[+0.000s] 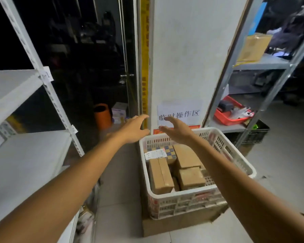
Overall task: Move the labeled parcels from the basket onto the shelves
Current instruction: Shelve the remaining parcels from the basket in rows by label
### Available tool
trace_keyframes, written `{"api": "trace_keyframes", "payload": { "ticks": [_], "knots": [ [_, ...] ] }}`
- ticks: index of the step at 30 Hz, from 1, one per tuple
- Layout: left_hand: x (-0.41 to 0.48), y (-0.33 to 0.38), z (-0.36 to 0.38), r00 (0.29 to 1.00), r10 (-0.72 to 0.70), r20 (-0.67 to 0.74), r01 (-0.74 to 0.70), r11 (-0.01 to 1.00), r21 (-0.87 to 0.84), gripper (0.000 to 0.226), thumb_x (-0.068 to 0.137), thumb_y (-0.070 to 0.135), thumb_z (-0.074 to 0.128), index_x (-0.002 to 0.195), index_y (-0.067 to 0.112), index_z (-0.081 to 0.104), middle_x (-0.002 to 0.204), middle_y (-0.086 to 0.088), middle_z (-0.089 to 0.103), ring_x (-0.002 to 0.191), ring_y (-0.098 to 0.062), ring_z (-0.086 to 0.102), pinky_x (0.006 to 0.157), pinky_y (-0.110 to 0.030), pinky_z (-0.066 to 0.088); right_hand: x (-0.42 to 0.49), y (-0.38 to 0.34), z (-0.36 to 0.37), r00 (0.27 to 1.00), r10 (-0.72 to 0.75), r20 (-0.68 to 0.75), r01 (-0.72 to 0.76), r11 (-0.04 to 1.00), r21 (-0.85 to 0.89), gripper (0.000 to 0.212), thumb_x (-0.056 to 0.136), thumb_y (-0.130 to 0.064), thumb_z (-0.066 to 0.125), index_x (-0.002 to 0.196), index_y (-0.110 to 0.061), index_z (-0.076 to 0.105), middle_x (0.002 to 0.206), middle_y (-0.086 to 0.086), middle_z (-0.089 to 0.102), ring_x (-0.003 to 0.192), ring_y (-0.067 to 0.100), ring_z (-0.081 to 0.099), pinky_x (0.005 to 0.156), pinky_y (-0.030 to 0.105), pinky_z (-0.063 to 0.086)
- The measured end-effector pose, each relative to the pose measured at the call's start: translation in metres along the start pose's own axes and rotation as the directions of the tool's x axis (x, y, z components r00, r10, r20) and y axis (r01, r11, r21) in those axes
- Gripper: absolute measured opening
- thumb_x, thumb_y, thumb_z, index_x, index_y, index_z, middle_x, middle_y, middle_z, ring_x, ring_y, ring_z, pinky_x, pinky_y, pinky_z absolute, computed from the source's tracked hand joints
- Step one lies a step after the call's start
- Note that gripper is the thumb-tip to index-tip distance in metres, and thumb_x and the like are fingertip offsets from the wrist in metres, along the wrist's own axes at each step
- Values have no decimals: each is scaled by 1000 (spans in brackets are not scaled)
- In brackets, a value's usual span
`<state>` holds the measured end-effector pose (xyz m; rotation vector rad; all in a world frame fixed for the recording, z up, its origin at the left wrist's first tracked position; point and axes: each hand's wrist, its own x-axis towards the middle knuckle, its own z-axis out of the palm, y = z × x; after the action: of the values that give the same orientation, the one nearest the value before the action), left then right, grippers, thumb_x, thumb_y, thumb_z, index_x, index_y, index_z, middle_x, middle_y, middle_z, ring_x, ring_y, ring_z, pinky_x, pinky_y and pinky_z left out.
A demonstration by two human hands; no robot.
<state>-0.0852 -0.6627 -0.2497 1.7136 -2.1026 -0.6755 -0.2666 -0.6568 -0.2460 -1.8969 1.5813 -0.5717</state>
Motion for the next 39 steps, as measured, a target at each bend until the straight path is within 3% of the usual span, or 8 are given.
{"api": "trace_keyframes", "payload": {
  "ticks": [3, 6, 10, 18, 22, 26, 30, 39],
  "knots": [
    [27, 16, 42, 995, 26, 101, -19, 997, -72, 56, 93, 19, 59, 144, 23, 35, 142, -6, 44, 123, -21, 50, 79, -19, 47, 5, 44, -17, 998, 58, 20, -58, 998, 31, 59, 95, -34, 56, 146, -13, 35, 137, 14, 53, 102, 19, 59, 77, 28, 53],
    [53, 24, 80, 986, 32, 163, -17, 995, -94, 51, 90, 17, 62, 137, 24, 41, 128, -6, 54, 109, -19, 57, 75, -27, 57, 13, 87, -27, 996, 77, 33, -79, 996, 38, 56, 96, -32, 54, 145, -12, 36, 128, 12, 58, 93, 12, 54, 63, 16, 46],
    [78, 37, 120, 983, -17, 185, 33, 996, -83, 55, 92, 18, 61, 142, 20, 36, 133, -6, 50, 115, -20, 52, 84, -27, 50, 24, 136, -33, 993, 91, 78, -97, 993, 72, 46, 97, -30, 54, 137, -11, 45, 112, 4, 57, 100, 14, 54, 81, 26, 47],
    [117, 33, 187, 964, -119, 240, 158, 975, -154, 56, 93, 16, 58, 143, 21, 32, 147, -2, 39, 137, -20, 36, 106, -33, 35, 56, 222, -27, 964, 168, 207, -185, 980, 66, 48, 98, -31, 53, 140, -10, 44, 151, 11, 36, 142, 26, 28, 113, 37, 25],
    [146, 21, 220, 935, -165, 314, 225, 960, -165, 56, 96, 18, 54, 146, 17, 29, 149, -5, 35, 137, -22, 35, 98, -24, 32, 78, 260, -19, 911, 286, 296, -321, 944, 77, 53, 98, -34, 52, 143, -11, 40, 151, 11, 35, 136, 25, 37, 100, 27, 34],
    [183, 1, 254, 900, -181, 396, 271, 945, -184, 56, 96, 20, 55, 147, 18, 30, 151, -6, 34, 138, -23, 36, 109, -36, 36, 98, 293, -16, 858, 394, 331, -438, 896, 68, 54, 97, -34, 53, 144, -11, 39, 145, 13, 43, 125, 25, 49, 86, 25, 39],
    [214, -11, 282, 875, -170, 454, 278, 943, -183, 52, 96, 20, 54, 144, 17, 34, 150, -5, 38, 138, -21, 36, 108, -34, 35, 125, 329, -13, 839, 444, 315, -484, 873, 59, 54, 97, -36, 54, 143, -12, 40, 144, 14, 45, 123, 26, 51, 86, 26, 40],
    [241, -35, 352, 761, -320, 565, 464, 877, -128, 52, 96, 20, 54, 144, 19, 35, 147, -10, 39, 135, -25, 40, 108, -40, 38, 174, 410, 18, 756, 502, 420, -577, 814, 67, 53, 97, -36, 52, 145, -14, 40, 146, 12, 43, 127, 25, 47, 87, 24, 37]
  ]
}}
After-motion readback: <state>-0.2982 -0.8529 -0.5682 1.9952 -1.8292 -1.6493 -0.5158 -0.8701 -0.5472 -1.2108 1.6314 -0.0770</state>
